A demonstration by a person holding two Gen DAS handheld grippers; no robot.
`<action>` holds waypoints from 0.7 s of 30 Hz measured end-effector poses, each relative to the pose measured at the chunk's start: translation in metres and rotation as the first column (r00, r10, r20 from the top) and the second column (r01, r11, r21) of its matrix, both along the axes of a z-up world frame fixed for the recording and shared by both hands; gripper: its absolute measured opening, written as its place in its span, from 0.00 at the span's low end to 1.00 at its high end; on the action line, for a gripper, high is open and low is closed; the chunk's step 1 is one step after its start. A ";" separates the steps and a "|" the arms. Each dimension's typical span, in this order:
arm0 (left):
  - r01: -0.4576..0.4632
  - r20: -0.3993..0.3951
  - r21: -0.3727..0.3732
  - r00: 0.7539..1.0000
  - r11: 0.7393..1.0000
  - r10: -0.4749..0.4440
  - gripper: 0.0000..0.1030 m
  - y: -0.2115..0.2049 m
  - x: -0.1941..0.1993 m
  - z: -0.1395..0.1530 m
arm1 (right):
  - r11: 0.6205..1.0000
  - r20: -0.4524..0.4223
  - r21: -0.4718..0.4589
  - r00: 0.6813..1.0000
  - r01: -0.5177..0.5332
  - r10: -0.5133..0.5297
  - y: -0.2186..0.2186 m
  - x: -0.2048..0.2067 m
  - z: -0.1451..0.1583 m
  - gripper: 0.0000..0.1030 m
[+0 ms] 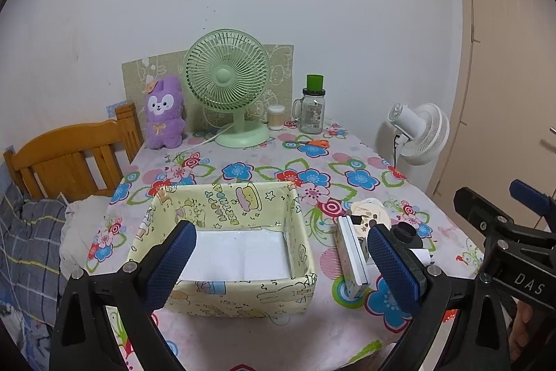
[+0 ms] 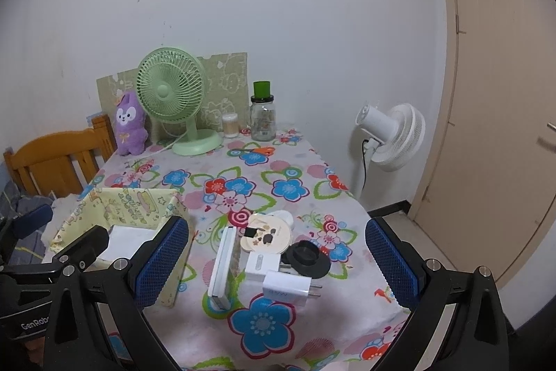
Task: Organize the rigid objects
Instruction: 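Lower the left tool onto the white power strip and close it while the right tool approaches the white charger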
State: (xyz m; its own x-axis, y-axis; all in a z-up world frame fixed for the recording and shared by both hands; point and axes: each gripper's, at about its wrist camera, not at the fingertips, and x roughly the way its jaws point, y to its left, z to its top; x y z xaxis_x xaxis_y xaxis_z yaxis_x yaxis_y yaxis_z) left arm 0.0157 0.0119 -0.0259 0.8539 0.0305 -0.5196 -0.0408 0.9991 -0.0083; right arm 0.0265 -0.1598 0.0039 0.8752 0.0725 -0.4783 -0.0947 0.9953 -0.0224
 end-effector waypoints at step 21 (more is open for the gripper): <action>0.067 -0.085 0.031 0.994 0.997 -0.064 0.78 -0.036 0.035 -0.020 | 0.999 -0.063 -0.033 0.998 -0.019 0.017 -0.012 0.032 -0.020 0.84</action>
State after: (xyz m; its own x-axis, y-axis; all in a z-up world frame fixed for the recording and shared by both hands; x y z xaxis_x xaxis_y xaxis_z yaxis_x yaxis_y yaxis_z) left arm 0.0507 -0.0246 -0.0459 0.8081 -0.0053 -0.5891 0.0258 0.9993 0.0263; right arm 0.0584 -0.1721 -0.0161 0.8420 0.0711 -0.5348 -0.1150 0.9921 -0.0491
